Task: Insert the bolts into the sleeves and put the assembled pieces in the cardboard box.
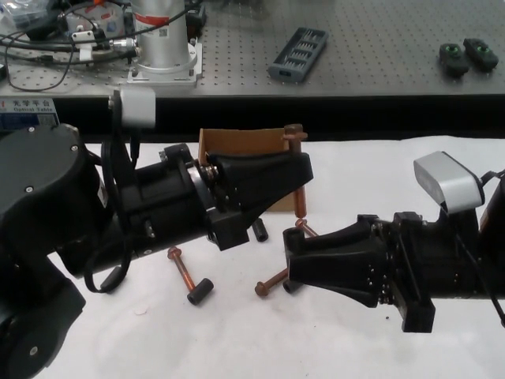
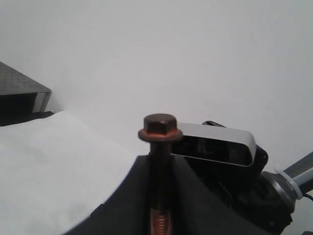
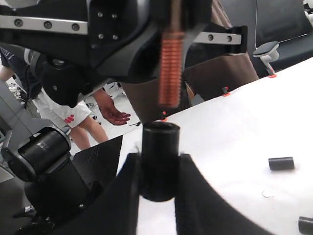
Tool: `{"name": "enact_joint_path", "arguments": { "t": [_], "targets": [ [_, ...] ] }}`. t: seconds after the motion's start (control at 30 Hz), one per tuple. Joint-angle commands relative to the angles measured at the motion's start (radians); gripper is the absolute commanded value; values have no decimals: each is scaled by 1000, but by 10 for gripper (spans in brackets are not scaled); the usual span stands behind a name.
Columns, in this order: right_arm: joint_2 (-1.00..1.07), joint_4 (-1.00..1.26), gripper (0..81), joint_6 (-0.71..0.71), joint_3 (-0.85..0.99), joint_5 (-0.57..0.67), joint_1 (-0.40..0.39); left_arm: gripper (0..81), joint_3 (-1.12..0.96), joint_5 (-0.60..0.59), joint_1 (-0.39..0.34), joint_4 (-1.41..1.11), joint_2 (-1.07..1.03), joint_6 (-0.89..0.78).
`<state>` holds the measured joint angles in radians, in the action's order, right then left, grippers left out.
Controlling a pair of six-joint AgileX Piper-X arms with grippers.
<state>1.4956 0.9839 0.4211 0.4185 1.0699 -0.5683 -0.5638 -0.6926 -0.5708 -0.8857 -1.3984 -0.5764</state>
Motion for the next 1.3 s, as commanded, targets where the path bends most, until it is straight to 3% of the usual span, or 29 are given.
{"name": "enact_joint_path", "arguments": {
  "t": [0.0,1.27],
  "targets": [
    [0,2,13,-12,5,9,-2,6,-3,-6,0,1,15,11],
    [0,2,13,-26,5,9,10,6,-3,-26,0,17,23,12]
  ]
}}
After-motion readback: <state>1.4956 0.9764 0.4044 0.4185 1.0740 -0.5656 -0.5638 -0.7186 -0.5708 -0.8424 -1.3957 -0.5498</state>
